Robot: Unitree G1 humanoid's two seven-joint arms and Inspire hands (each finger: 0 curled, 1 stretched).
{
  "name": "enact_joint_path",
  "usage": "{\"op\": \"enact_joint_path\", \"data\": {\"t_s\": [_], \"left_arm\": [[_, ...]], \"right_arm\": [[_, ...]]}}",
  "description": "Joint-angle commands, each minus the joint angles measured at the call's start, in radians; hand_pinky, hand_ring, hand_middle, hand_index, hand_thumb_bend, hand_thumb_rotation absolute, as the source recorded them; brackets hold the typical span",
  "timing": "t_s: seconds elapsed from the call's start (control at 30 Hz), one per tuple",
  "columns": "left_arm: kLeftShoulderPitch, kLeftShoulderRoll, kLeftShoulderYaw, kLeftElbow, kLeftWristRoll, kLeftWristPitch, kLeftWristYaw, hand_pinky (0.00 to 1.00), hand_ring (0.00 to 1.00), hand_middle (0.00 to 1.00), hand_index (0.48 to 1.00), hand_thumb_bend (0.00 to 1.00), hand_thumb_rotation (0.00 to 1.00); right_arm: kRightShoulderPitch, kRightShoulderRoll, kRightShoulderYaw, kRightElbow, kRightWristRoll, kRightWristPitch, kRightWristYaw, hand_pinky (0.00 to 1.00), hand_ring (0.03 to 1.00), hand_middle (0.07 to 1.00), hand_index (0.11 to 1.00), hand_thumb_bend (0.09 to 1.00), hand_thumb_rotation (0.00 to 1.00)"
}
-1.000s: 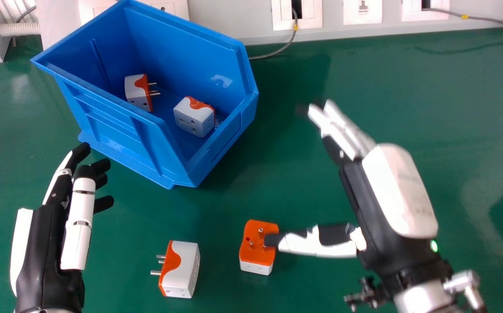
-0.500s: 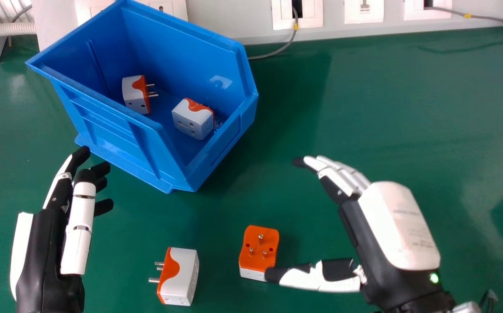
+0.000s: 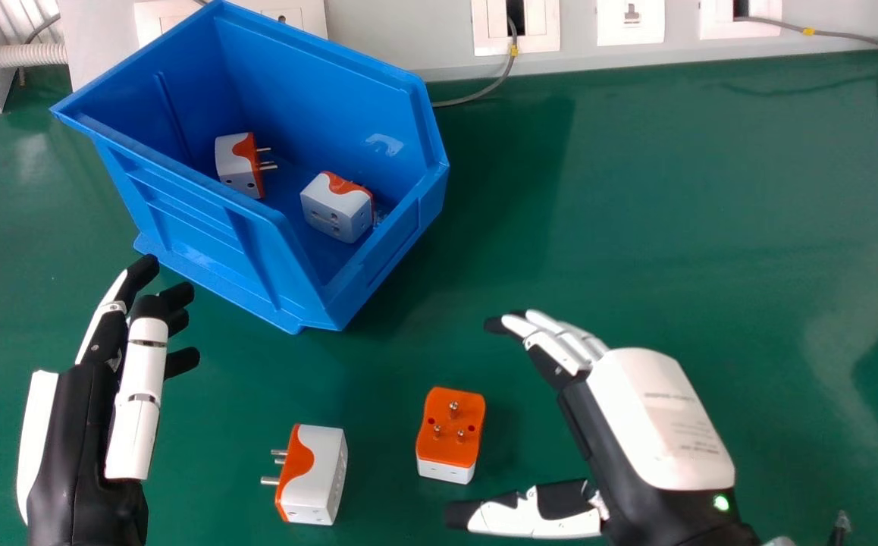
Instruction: Pick all objects and put in blue box
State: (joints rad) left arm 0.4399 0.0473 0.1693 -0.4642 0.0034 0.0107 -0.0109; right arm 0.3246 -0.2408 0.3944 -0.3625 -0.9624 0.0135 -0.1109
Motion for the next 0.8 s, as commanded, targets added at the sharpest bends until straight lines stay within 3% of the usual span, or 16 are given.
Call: {"op": "enact_joint_path", "data": {"t_s": [0.0, 0.13, 0.77], "left_arm": [[0.004, 0.001, -0.001, -0.039, 0.007, -0.003, 0.005, 0.78, 0.87, 0.85, 0.904, 0.3, 0.94], [0.001, 0.003, 0.001, -0.036, 0.004, -0.003, 0.003, 0.78, 0.87, 0.85, 0.905, 0.3, 0.94], [-0.012, 0.004, 0.008, -0.034, -0.008, 0.0, 0.0, 0.79, 0.87, 0.86, 0.909, 0.29, 0.94]], "right_arm": [[-0.019, 0.009, 0.011, -0.004, -0.035, 0.014, 0.001, 0.72, 0.851, 0.868, 0.825, 0.763, 0.47], [-0.06, 0.024, 0.02, 0.062, -0.009, 0.002, -0.017, 0.72, 0.851, 0.865, 0.824, 0.759, 0.47], [-0.196, 0.053, 0.059, 0.278, 0.023, -0.009, -0.084, 0.69, 0.794, 0.8, 0.763, 0.713, 0.23]]}}
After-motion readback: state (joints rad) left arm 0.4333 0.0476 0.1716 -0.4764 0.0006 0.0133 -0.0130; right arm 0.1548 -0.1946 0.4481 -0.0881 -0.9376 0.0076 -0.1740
